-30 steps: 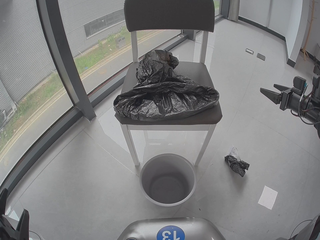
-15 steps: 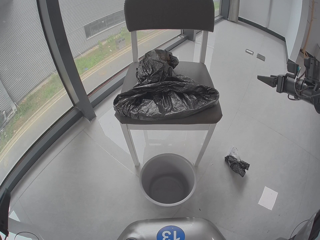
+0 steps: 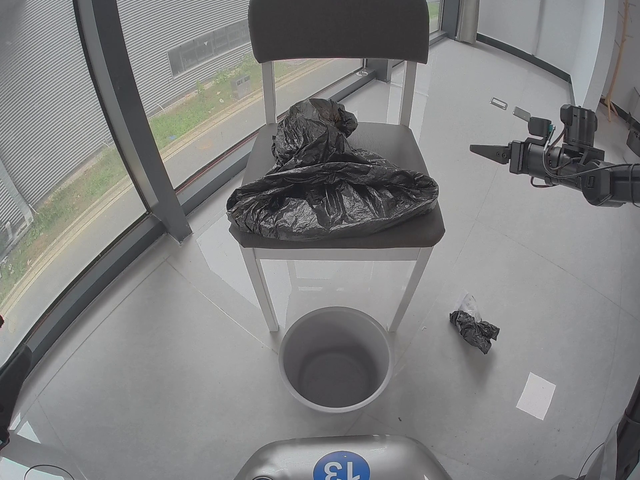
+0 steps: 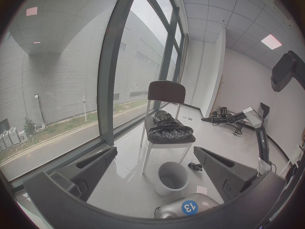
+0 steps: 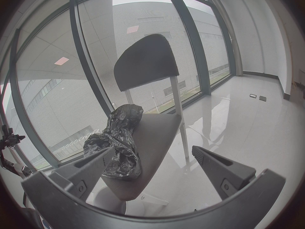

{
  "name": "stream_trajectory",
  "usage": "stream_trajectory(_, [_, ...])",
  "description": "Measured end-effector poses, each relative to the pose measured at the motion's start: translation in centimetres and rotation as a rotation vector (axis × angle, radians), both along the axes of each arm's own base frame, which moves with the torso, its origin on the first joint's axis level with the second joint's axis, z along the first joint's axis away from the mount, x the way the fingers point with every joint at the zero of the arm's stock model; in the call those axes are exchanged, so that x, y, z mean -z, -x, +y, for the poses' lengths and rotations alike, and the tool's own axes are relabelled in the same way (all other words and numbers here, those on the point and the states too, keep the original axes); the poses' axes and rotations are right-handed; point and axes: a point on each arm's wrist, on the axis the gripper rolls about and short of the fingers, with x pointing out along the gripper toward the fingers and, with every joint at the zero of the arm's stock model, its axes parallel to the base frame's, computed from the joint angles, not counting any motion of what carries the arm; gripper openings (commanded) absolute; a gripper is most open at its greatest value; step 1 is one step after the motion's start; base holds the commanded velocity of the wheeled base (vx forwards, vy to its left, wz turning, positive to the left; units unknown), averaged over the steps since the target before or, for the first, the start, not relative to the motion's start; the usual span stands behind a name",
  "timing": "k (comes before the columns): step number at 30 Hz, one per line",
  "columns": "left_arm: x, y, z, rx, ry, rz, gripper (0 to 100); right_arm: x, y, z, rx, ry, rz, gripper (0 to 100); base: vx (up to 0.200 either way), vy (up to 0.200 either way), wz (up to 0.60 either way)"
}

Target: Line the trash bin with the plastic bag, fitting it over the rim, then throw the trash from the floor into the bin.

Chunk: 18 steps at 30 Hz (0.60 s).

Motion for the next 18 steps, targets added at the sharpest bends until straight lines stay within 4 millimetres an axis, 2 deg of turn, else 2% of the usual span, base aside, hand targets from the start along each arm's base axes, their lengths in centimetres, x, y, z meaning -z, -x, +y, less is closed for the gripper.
stream_trajectory(7, [0.4,-0.4,0.0,0.016,-0.002,0.028,100,0.8,-1.8,2.6,-0.062,-0.001,0.0,100,0.0,0.0,0.0])
stream_trajectory(14, [1.3,-0.9,0.0,0.02,-0.004,0.026,100,0.8,-2.2,5.9,-0.134,0.0,0.006,100,0.0,0.0,0.0])
stream_trajectory(18, [1.6,-1.0,-0.1,0.021,-0.004,0.027,100,1.1,-2.6,6.7,-0.151,0.003,0.011,100,0.0,0.0,0.0])
